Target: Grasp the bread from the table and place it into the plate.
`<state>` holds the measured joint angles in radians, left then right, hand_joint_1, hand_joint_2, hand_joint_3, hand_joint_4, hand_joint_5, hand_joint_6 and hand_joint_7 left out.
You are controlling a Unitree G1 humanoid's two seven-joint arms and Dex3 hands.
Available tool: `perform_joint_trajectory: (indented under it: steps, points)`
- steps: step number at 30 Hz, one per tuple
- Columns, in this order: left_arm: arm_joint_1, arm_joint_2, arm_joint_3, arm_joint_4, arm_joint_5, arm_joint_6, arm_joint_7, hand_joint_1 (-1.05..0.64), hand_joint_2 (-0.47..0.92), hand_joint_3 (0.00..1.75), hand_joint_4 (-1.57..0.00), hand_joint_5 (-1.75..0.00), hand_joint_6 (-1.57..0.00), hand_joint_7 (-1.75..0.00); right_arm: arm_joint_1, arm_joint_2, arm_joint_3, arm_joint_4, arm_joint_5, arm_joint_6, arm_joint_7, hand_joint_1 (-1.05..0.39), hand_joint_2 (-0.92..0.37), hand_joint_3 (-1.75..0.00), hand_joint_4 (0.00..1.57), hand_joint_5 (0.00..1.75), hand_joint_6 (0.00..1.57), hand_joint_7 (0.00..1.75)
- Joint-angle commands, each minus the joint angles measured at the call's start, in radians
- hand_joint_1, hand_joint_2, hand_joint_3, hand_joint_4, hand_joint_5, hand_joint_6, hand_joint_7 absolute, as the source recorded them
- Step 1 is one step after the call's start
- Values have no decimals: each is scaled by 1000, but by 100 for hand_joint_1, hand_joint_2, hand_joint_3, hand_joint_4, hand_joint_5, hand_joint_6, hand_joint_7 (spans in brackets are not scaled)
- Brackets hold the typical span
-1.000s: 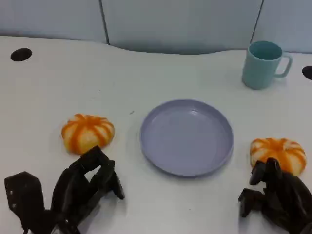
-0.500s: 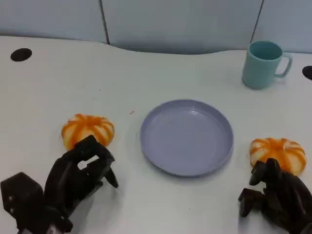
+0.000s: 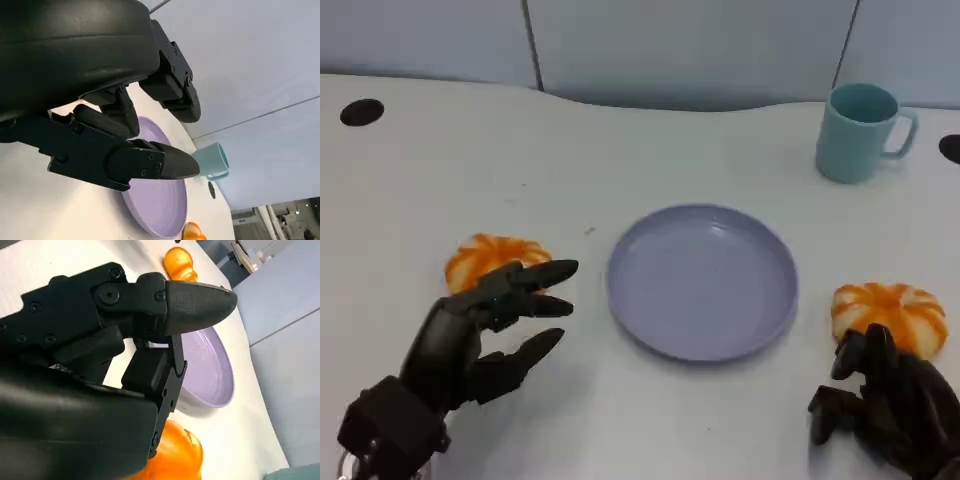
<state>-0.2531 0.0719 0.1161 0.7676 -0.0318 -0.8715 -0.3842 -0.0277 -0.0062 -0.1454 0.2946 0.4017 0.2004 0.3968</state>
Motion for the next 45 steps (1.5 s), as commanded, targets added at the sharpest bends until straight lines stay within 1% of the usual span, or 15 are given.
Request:
perform_joint_trajectory:
  steps: [1,9,10,11,12,13,15,21,28,29,30,31,37,41,45]
  points:
    - [-6,24,-1,11,-8,-21,28,-63,92,32,-47,-73,-64,-15,12,-4,-5,18,-3,17,-9,-45,-92,-46,138,118,122,118]
    - [-6,27,-7,12,-9,-23,33,-63,92,32,-48,-72,-65,-13,12,-4,-5,18,-3,17,-9,-45,-92,-46,139,118,122,118]
    - [10,126,-11,-146,252,38,140,-63,92,32,-48,-72,-65,-13,11,-4,-4,20,-3,14,-4,-45,-92,-46,139,118,122,118]
    - [24,199,-14,-266,452,86,224,-69,92,22,-19,-45,-37,-6,11,-4,-3,22,-2,12,-1,-45,-92,-47,137,118,120,118]
    - [34,248,-16,-350,591,122,284,-71,92,18,-10,-35,-27,-3,11,-5,-3,23,-2,10,1,-45,-92,-48,136,118,120,118]
    - [41,271,-19,-397,668,145,321,-72,92,16,-5,-30,-22,-2,11,-5,-2,24,-2,9,2,-45,-92,-48,135,119,119,118]
    - [49,271,-26,-414,695,165,346,-73,92,14,-1,-26,-18,-1,11,-5,-1,24,-1,9,1,-45,-92,-48,135,119,119,118]
    - [70,297,-84,-463,733,238,431,-73,92,13,0,-24,-17,0,11,-5,-2,25,-2,8,2,-45,-92,-48,134,120,118,119]
    - [74,331,-136,-475,711,275,470,-73,92,13,0,-24,-17,0,11,-5,-2,26,-2,8,3,-45,-92,-48,134,121,118,119]
    - [55,360,-158,-522,791,349,424,-73,92,13,0,-24,-17,0,16,-2,3,16,-6,8,-3,-45,-92,-48,134,121,118,119]
    - [41,383,-176,-560,851,409,390,-74,85,8,0,-14,-14,0,20,1,6,9,-10,8,-8,-45,-92,-49,134,121,119,120]
    - [33,399,-192,-590,892,456,367,-74,83,6,0,-10,-13,0,22,3,9,4,-12,8,-12,-45,-92,-49,134,122,119,120]
    - [33,438,-247,-668,966,585,347,-73,82,2,0,-2,-8,0,29,9,10,-8,-11,13,-16,-44,-92,-49,132,124,118,120]
    - [-73,463,-342,-535,1075,659,351,-71,83,2,-5,-3,-9,-2,42,19,22,-56,-17,62,-54,-44,-92,-52,130,127,114,127]
    - [-87,476,-372,-520,1062,678,363,-71,83,1,-6,-2,-10,-1,45,20,23,-68,-17,74,-60,-43,-92,-52,130,128,113,129]
